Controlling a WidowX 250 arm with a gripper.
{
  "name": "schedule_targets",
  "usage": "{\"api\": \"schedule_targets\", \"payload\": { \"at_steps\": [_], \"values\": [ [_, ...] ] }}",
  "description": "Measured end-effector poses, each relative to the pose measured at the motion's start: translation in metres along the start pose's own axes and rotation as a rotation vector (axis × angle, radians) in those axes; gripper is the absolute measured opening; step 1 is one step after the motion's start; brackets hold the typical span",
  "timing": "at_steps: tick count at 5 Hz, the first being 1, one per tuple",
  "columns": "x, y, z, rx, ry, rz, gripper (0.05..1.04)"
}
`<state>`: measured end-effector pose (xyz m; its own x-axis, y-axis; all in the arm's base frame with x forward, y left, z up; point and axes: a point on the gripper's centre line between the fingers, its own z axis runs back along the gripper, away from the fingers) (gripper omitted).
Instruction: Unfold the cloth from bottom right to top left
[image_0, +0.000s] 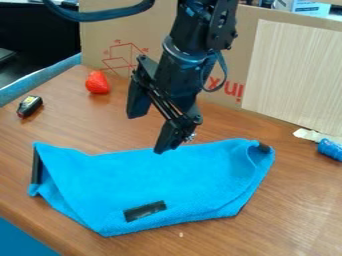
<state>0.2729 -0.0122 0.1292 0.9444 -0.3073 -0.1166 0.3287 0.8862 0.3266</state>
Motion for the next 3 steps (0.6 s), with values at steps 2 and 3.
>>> {"api": "schedule_targets", "payload": {
  "at_steps": [2,3],
  "values": [
    [-0.007,-0.010,-0.021,-0.024,0.010,-0.061,0.999],
    [-0.017,-0.010,-0.025,-0.020,-0.050,-0.104,0.999]
  ]
}}
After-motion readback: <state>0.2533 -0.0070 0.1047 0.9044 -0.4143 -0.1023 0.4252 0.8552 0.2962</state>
